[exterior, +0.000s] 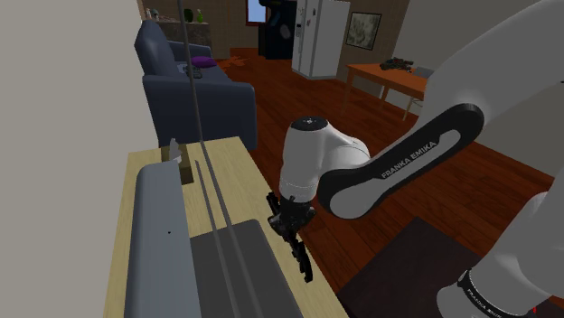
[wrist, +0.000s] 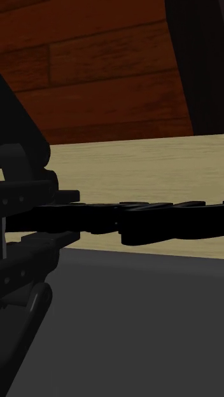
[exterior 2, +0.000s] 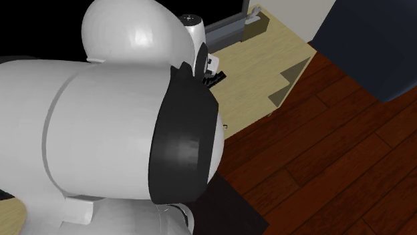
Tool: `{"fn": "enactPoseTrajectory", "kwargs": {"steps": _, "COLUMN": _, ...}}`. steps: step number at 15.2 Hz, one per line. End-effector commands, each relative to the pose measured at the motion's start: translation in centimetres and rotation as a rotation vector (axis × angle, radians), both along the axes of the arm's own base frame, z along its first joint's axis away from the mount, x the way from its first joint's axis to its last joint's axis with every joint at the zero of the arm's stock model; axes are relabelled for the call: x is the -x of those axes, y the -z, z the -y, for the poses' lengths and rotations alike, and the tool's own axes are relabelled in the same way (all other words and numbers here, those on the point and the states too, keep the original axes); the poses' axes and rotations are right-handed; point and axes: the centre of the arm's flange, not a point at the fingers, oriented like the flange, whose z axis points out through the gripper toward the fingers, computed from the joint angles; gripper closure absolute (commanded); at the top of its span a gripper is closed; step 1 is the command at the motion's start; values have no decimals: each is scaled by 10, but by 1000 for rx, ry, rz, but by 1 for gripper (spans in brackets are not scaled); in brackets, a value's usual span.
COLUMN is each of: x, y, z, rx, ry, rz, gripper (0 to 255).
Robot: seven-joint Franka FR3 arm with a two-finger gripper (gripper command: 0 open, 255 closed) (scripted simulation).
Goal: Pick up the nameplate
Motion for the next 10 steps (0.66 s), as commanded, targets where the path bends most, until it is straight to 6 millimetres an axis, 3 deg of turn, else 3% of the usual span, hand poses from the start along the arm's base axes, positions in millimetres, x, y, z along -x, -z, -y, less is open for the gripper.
{"fn": "enactPoseTrajectory", "kwargs": {"steps": 1, "x": 0, "y": -12, "z": 0, "rx": 0, "ry": 0, "rz": 0, "gripper": 255}}
{"fn": "enactPoseTrajectory", "kwargs": {"steps": 8, "x": 0, "y": -48, "z": 0, "rx": 0, "ry": 0, "rz": 0, "gripper": 255}}
{"fn": "enactPoseTrajectory", "kwargs": {"steps": 10, "x": 0, "y": -49, "z": 0, "rx": 0, "ry": 0, "rz": 0, "gripper": 255}}
